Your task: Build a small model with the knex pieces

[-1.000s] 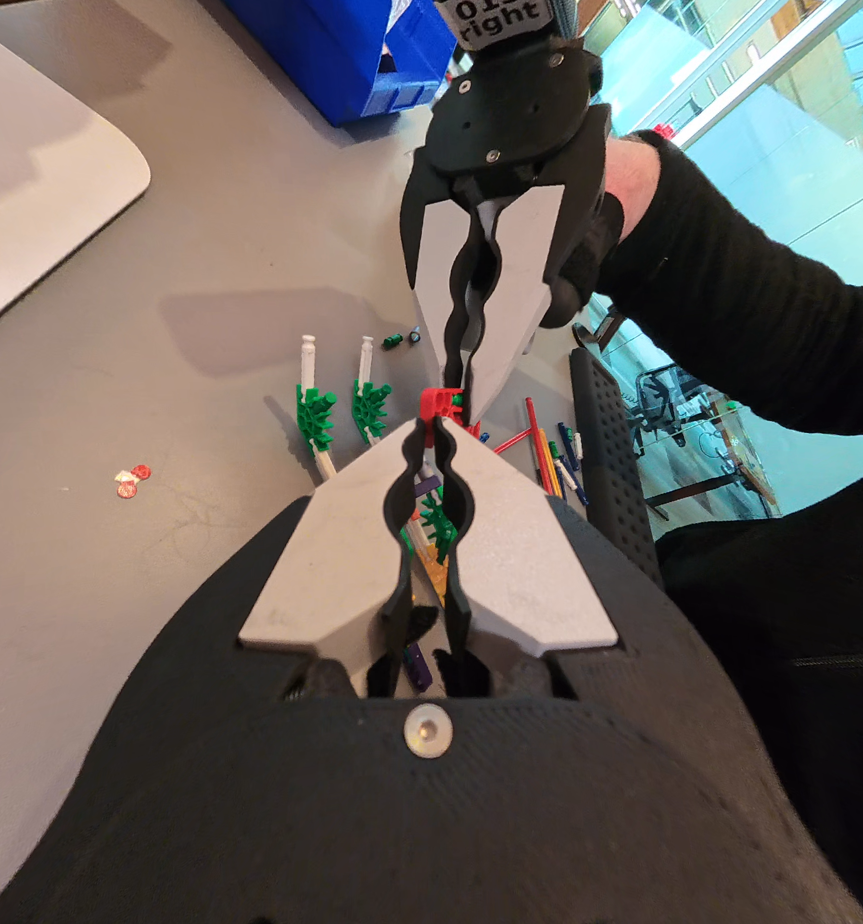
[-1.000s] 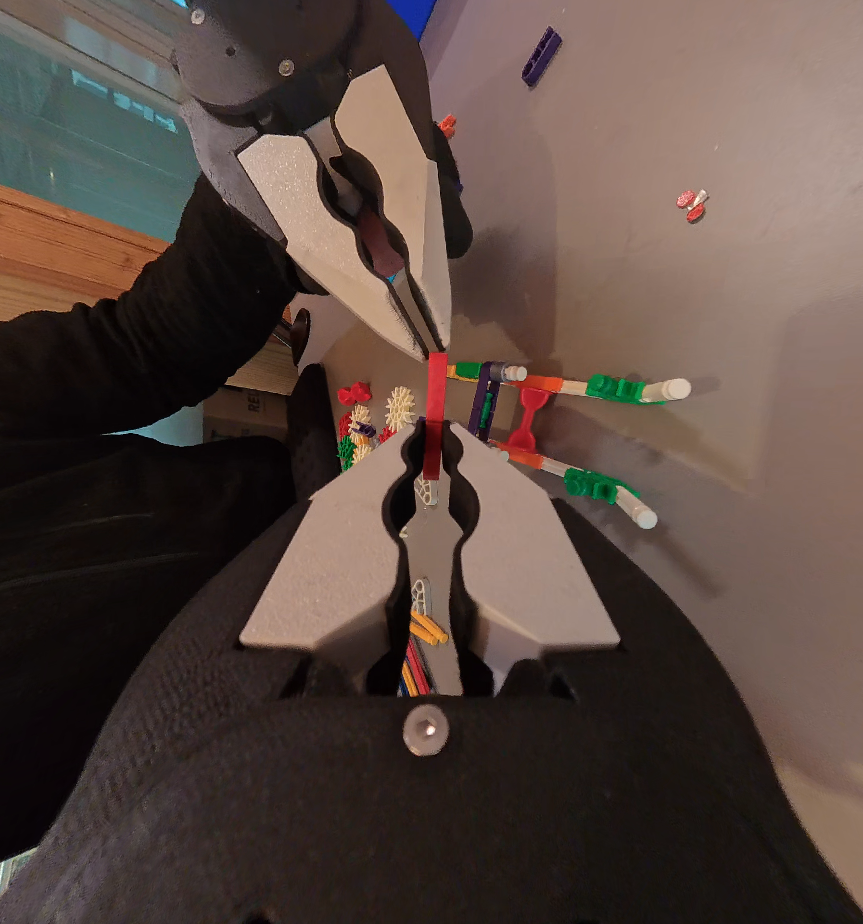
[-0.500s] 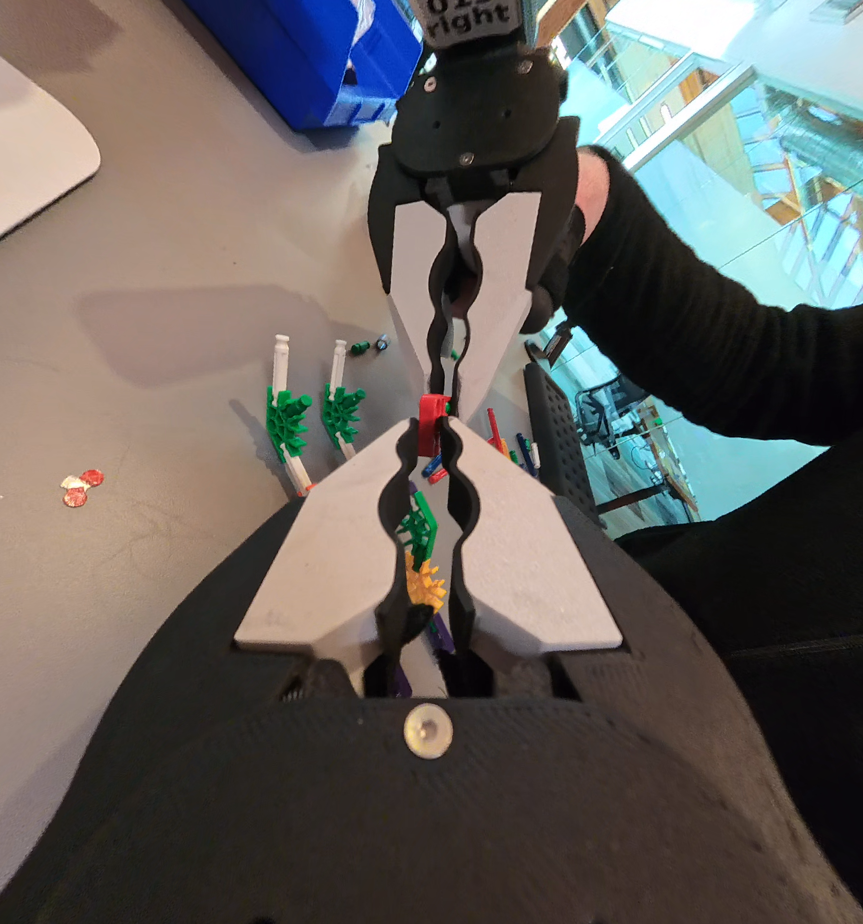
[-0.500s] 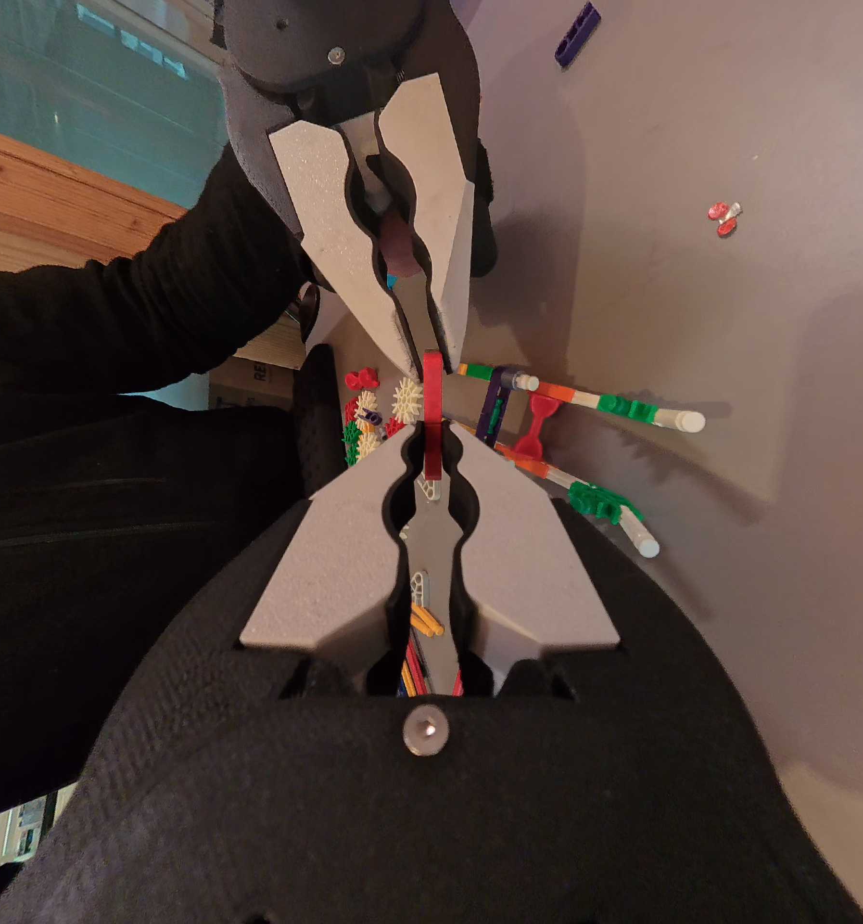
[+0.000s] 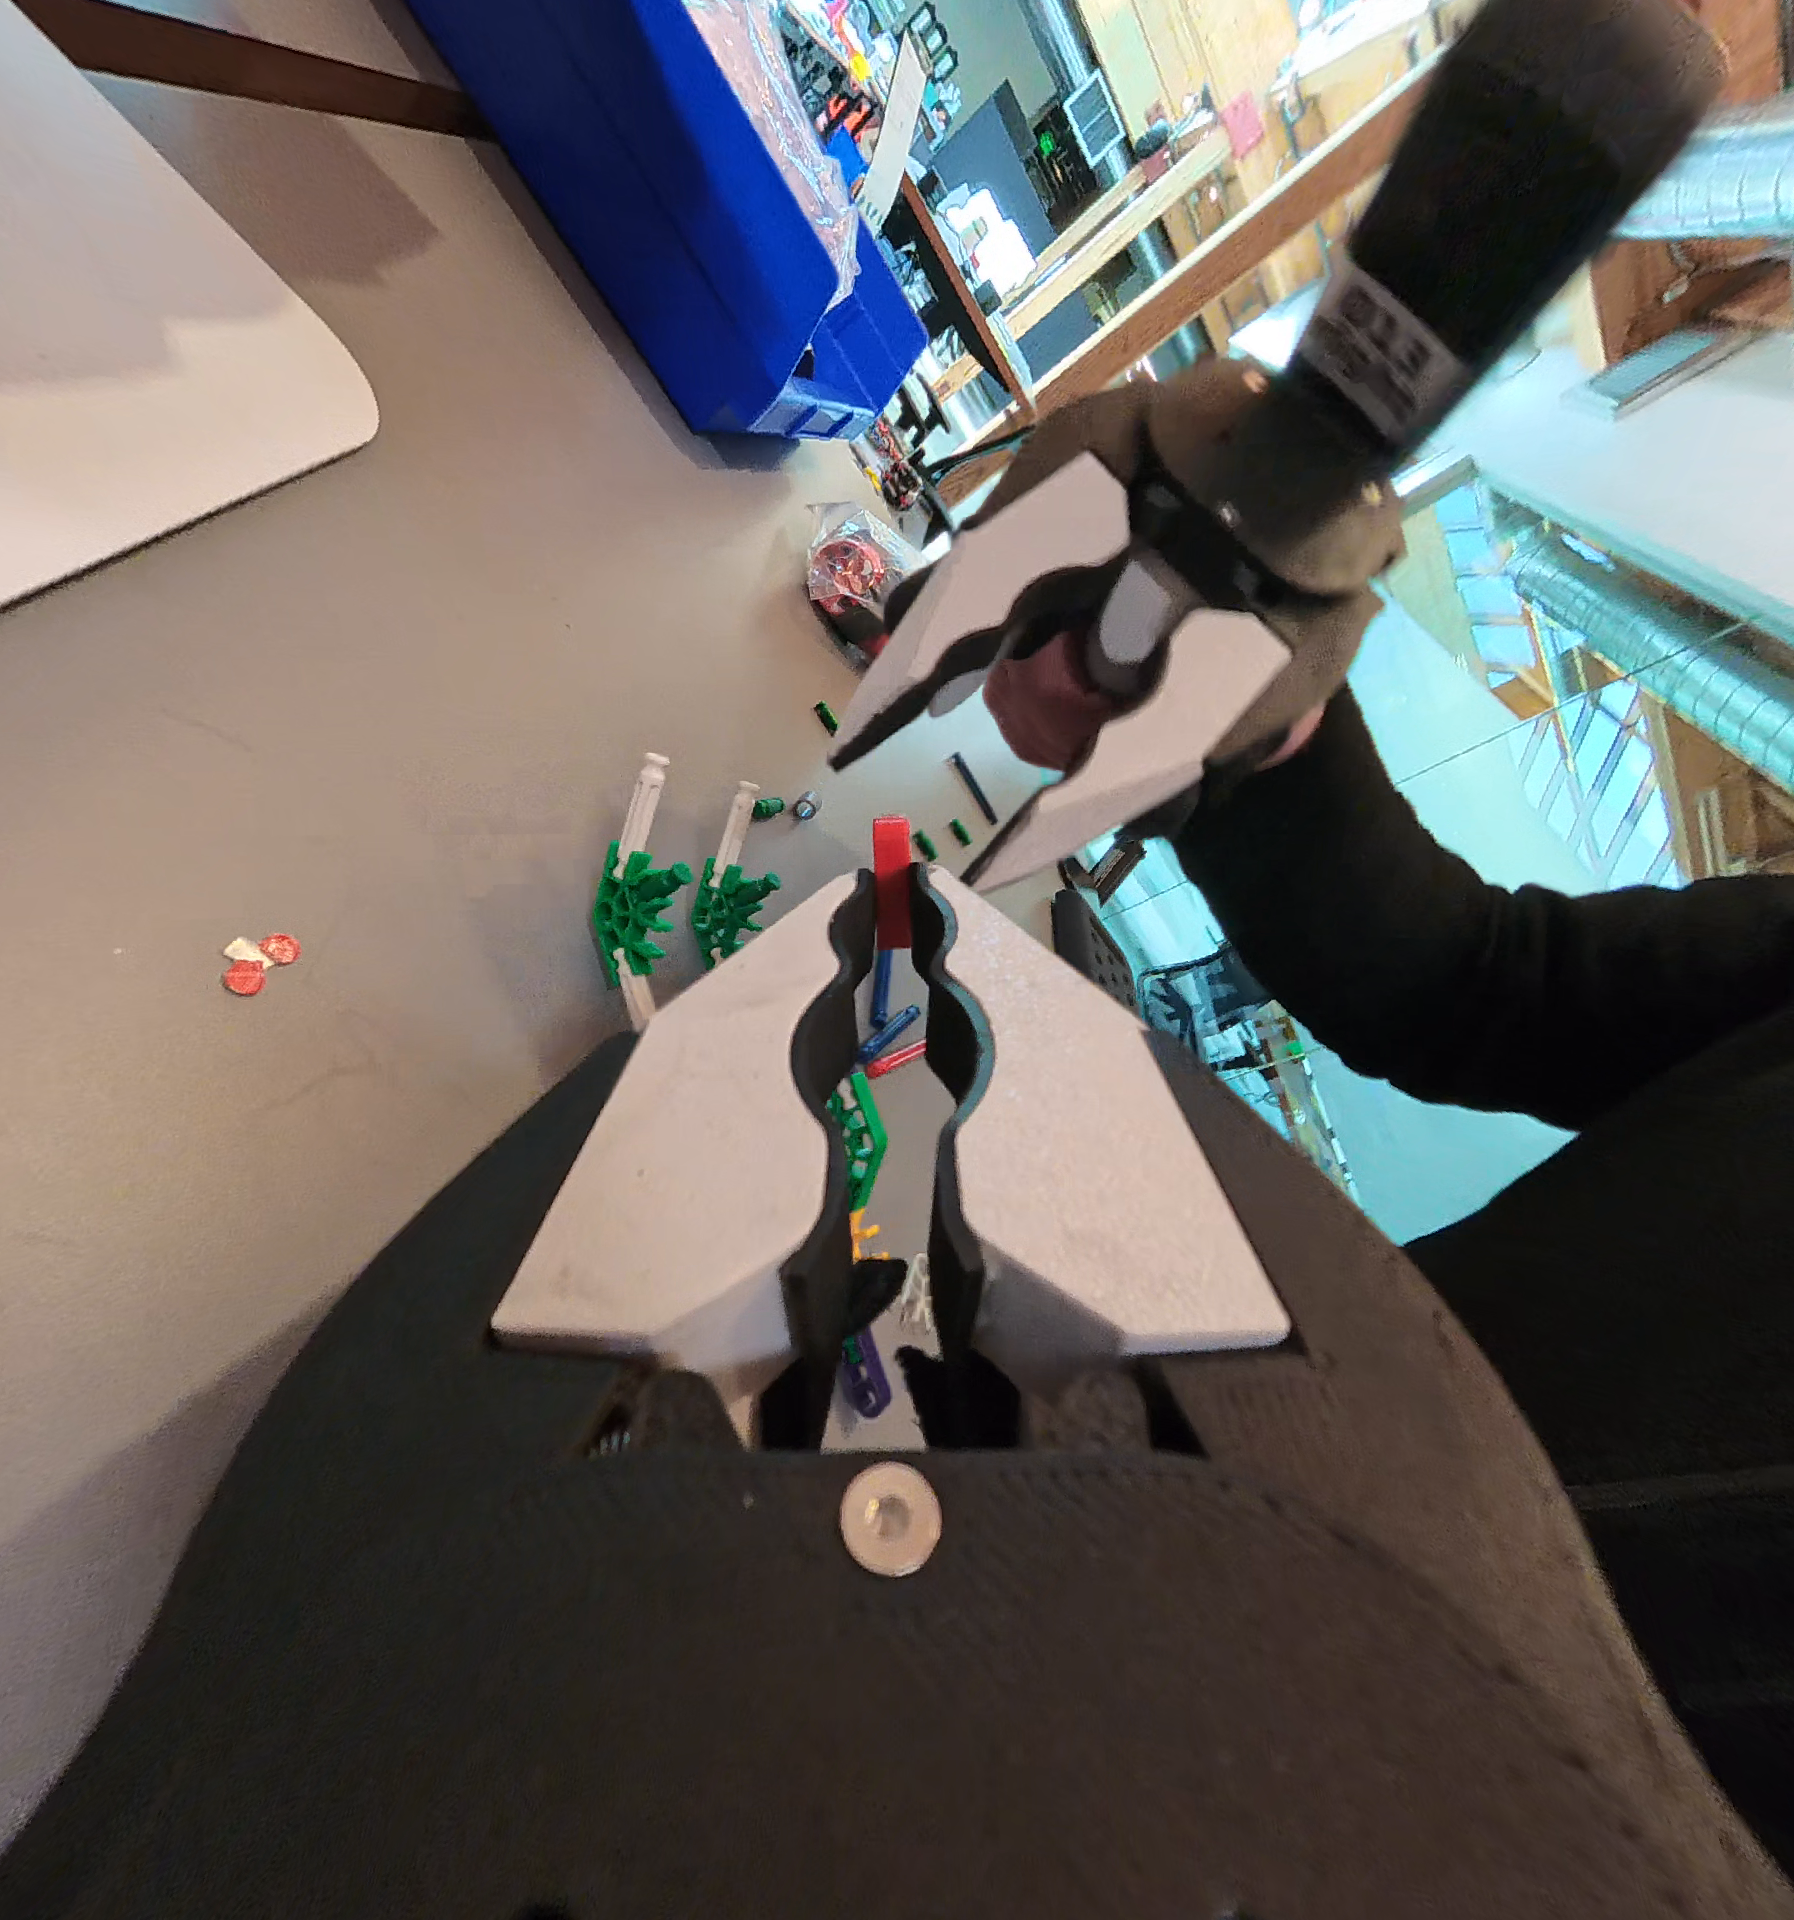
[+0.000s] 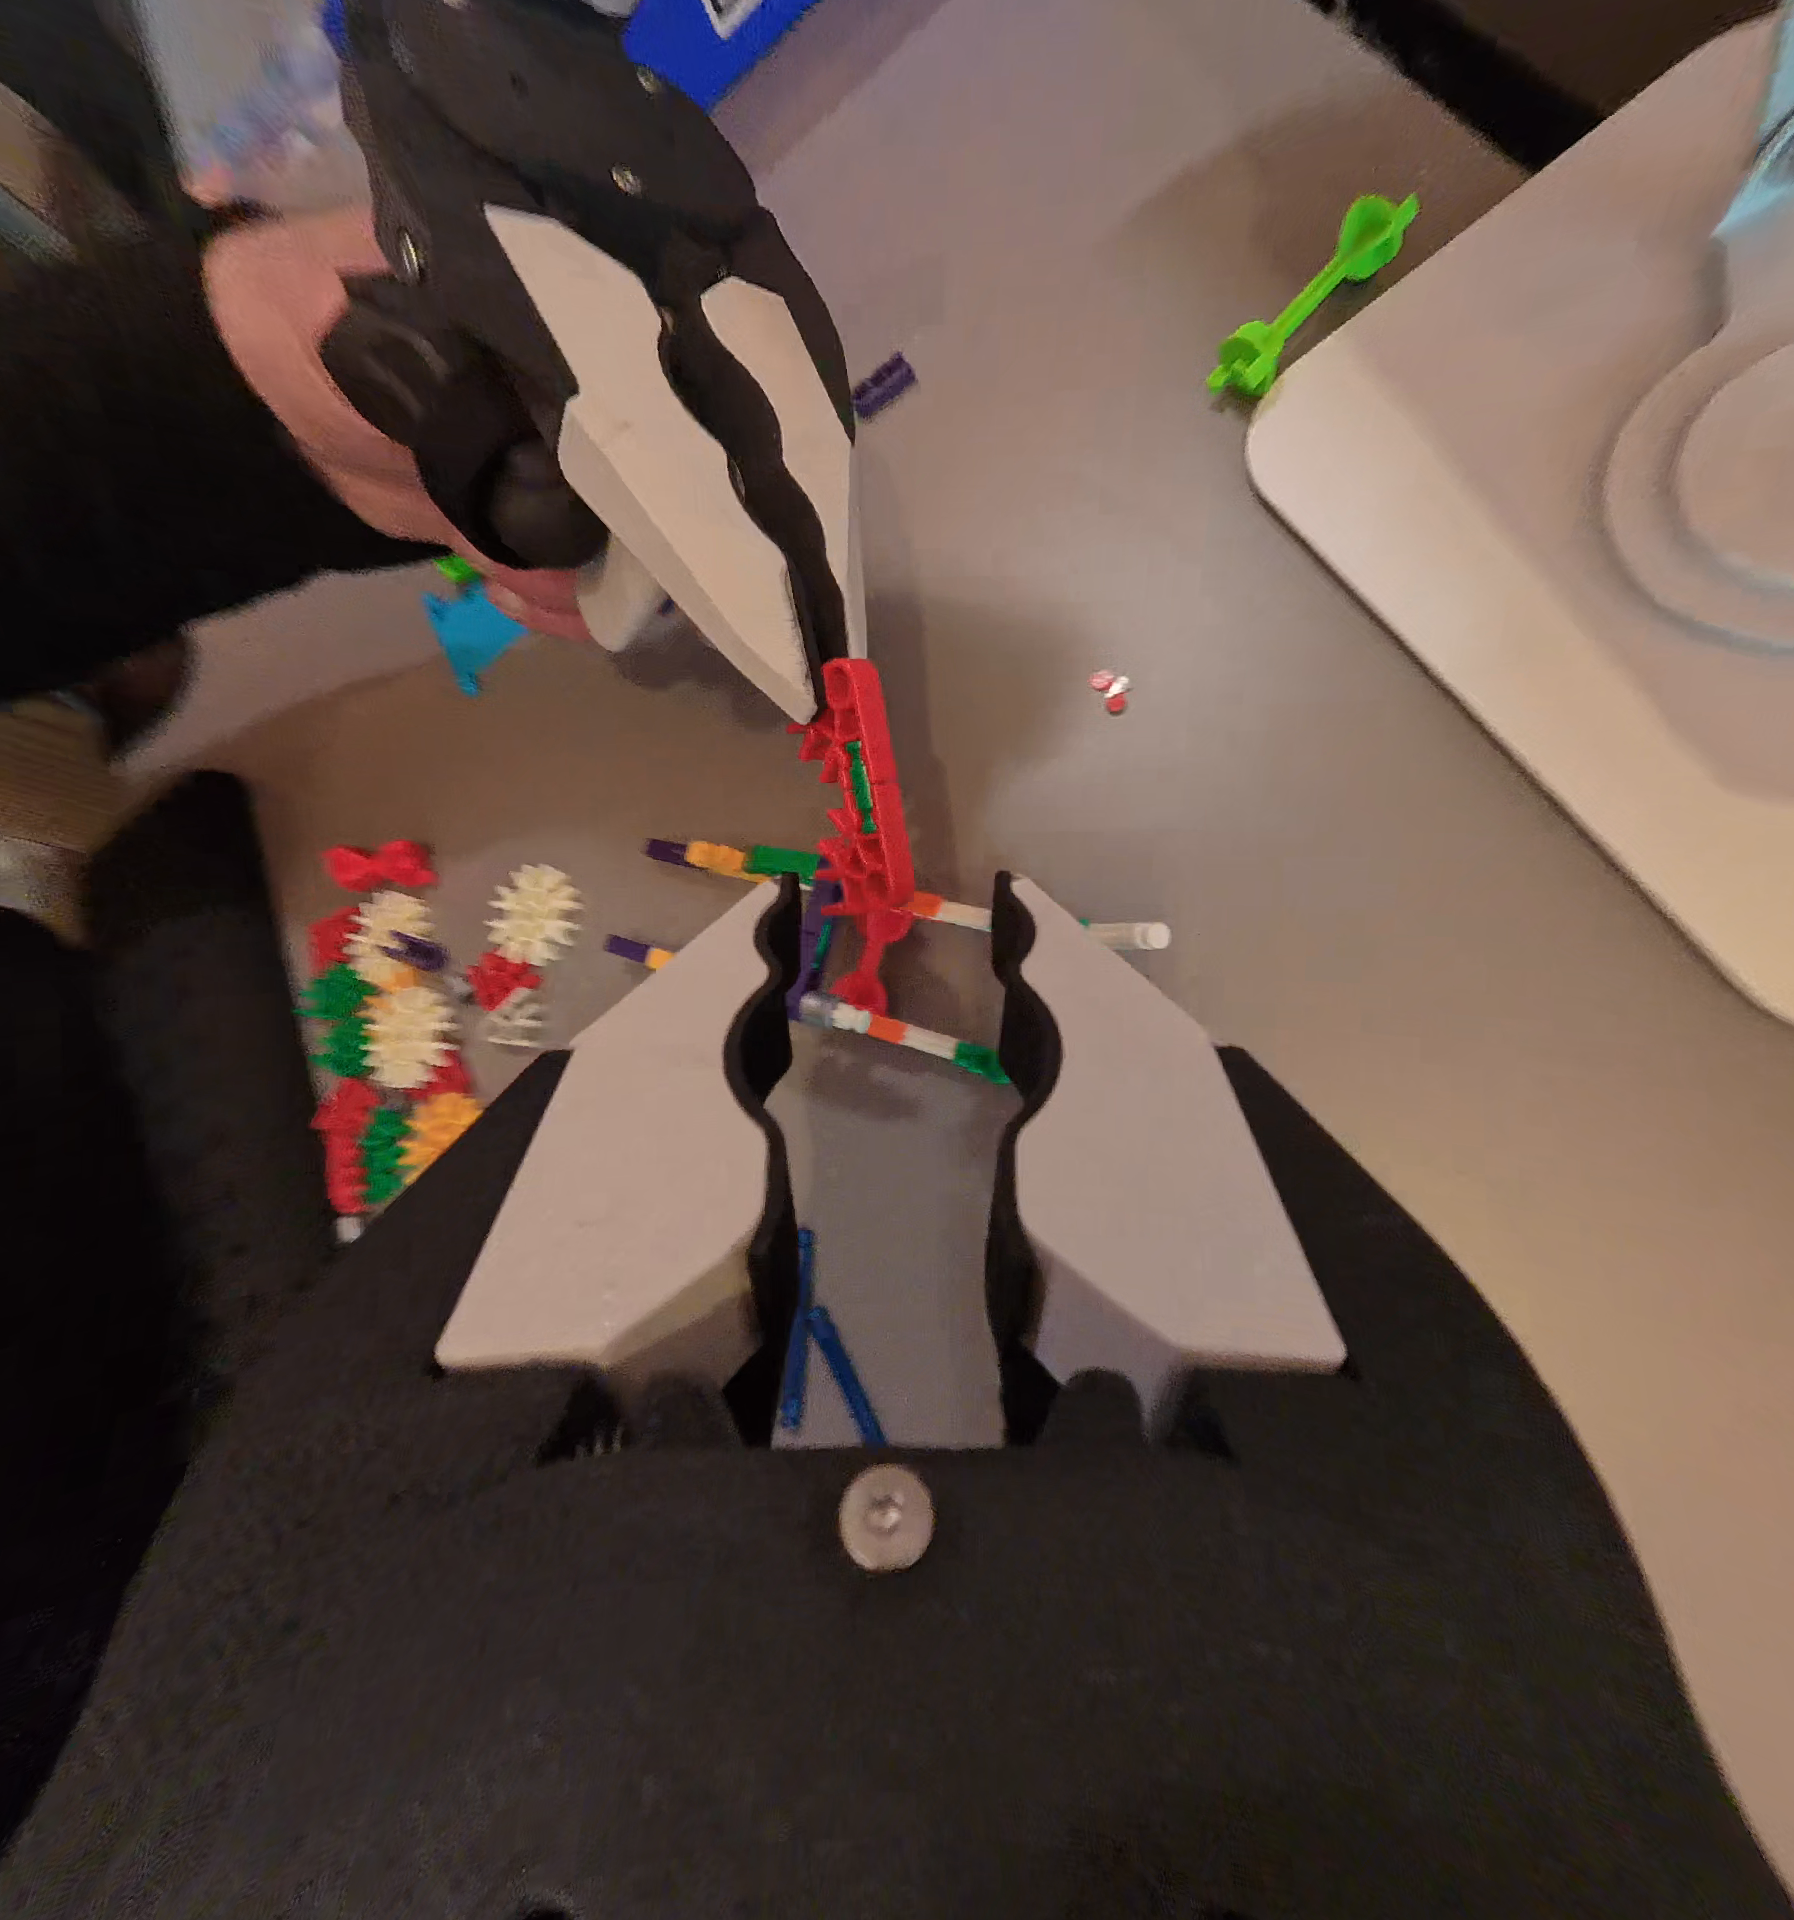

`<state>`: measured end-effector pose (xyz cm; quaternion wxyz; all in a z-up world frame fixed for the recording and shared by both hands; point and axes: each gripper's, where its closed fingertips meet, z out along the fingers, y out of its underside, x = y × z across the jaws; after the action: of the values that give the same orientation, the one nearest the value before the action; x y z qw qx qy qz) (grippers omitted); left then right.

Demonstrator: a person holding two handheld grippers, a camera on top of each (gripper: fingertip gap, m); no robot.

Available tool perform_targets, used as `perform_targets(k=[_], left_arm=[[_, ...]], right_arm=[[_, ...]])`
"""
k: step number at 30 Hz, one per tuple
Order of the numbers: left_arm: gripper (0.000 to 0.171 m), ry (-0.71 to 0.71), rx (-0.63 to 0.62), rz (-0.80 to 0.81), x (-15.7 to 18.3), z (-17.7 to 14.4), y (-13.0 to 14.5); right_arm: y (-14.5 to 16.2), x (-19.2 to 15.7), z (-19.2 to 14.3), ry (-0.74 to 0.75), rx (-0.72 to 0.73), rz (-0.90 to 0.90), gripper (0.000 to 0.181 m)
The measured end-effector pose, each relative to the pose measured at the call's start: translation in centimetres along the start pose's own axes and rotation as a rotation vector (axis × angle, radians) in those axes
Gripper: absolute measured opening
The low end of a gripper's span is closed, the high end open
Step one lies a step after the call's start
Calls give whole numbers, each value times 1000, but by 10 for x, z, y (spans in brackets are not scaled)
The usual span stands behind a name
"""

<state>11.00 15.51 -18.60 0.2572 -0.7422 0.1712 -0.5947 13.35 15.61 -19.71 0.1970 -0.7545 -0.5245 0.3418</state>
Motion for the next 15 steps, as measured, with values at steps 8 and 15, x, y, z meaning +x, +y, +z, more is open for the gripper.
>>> perform_targets(k=[8,15], left_arm=[[3,5,7,-50,-1,4,5],[5,-5,10,-72,-2,6,5]], right_arm=[[11,-7,11,149,-55,-124,17],[15,-9,12,6,-26,23,10]])
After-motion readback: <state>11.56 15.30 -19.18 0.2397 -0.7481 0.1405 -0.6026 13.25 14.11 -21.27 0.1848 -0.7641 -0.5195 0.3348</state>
